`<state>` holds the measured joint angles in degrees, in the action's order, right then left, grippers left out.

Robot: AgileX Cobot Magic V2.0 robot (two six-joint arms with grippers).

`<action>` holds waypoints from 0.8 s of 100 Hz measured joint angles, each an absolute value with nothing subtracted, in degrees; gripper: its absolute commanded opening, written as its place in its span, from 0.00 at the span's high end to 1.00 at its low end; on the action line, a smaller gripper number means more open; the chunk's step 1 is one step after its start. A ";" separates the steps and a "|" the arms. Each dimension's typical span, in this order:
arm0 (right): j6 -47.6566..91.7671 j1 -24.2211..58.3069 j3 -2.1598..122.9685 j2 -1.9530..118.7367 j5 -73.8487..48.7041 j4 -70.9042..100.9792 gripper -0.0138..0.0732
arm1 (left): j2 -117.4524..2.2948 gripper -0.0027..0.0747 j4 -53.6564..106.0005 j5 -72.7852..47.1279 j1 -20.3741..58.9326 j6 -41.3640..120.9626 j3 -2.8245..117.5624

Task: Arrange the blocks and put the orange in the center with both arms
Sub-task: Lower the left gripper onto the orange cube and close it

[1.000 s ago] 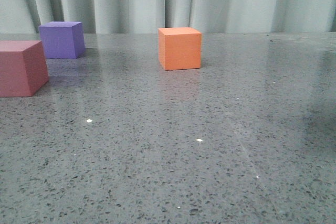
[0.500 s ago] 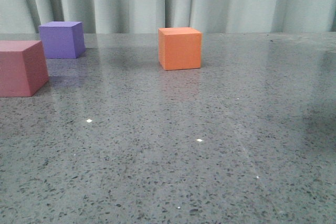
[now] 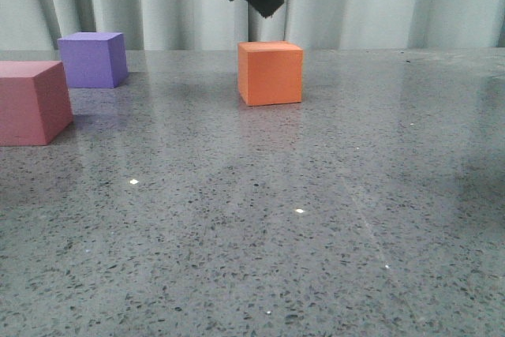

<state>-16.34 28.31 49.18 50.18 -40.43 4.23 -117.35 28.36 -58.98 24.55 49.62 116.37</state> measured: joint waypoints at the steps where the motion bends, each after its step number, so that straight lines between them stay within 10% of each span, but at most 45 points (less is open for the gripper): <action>1: -16.34 28.31 49.18 50.18 -40.43 4.23 0.15 | -117.52 0.07 28.36 -58.98 24.65 49.62 116.37; 80: -16.34 28.31 49.18 50.18 -41.17 4.28 0.15 | -122.98 0.07 27.19 -60.85 25.18 49.72 116.46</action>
